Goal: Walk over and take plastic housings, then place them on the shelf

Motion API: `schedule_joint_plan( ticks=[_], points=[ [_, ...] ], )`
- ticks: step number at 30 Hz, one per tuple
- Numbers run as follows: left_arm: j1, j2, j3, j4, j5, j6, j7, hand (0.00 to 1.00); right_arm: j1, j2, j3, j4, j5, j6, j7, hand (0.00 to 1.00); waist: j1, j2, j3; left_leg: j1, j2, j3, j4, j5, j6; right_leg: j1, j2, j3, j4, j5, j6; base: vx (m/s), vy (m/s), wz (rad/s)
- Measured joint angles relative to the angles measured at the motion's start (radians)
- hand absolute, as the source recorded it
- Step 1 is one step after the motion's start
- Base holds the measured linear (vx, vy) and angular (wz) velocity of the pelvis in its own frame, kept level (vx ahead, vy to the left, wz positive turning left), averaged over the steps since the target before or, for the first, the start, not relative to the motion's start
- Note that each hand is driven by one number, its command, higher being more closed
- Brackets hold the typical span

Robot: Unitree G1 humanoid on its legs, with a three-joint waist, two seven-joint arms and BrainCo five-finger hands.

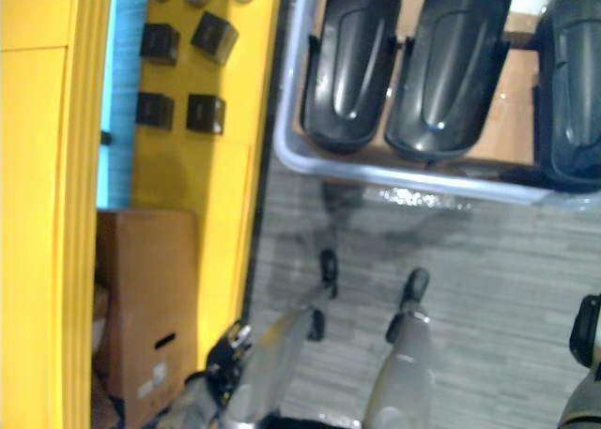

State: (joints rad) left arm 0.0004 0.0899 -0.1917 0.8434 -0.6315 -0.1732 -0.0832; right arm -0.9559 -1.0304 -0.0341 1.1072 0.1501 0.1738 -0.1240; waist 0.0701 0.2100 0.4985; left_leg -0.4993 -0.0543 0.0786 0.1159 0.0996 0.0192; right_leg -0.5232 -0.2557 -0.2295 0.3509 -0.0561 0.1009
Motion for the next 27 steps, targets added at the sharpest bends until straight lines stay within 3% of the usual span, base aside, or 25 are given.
schedule_joint_plan(
  ticks=[7,10,14,19,27],
  points=[
    [0.0,0.001,-0.008,-0.003,0.0,-0.001,0.0,0.0,0.001,0.003,0.001,0.0,-0.025,-0.003,-0.009,1.0,0.0,0.003,-0.002,0.008,0.009,0.0,0.002,-0.001,-0.001,0.011,0.009,0.0,0.004,0.001,-0.001,0.0,0.0,0.0],
    [0.0,0.001,-0.008,-0.006,0.0,-0.001,0.0,0.0,0.009,0.008,0.019,0.0,-0.03,-0.03,-0.034,1.0,0.0,0.003,-0.002,0.018,0.01,-0.003,0.004,-0.001,-0.002,0.025,0.009,-0.004,-0.003,0.0,-0.001,-0.01,0.0,0.01],
    [0.0,0.001,-0.009,-0.01,-0.011,-0.001,-0.007,0.0,0.01,0.03,0.018,-0.004,-0.061,-0.089,-0.128,1.0,0.0,0.003,-0.002,0.031,0.011,-0.012,0.004,0.0,-0.003,0.046,0.011,-0.014,-0.015,0.0,-0.002,-0.02,0.0,0.05],
    [0.006,0.001,-0.007,-0.035,-0.029,-0.001,-0.007,0.0,0.01,0.046,0.01,-0.045,-0.1,-0.09,-0.238,1.0,-0.004,0.003,-0.002,0.065,0.014,-0.012,-0.005,0.001,-0.004,0.093,0.018,-0.018,-0.045,0.016,0.001,0.0,0.001,0.0],
    [0.018,0.003,0.034,-0.062,-0.027,0.0,-0.004,0.0,0.026,0.093,-0.073,-0.11,-0.115,-0.092,-0.335,1.0,-0.028,-0.013,0.009,0.137,0.023,-0.011,-0.037,0.002,-0.006,0.176,0.034,-0.028,-0.096,0.033,0.004,0.0,0.001,-0.01]
  ],
)
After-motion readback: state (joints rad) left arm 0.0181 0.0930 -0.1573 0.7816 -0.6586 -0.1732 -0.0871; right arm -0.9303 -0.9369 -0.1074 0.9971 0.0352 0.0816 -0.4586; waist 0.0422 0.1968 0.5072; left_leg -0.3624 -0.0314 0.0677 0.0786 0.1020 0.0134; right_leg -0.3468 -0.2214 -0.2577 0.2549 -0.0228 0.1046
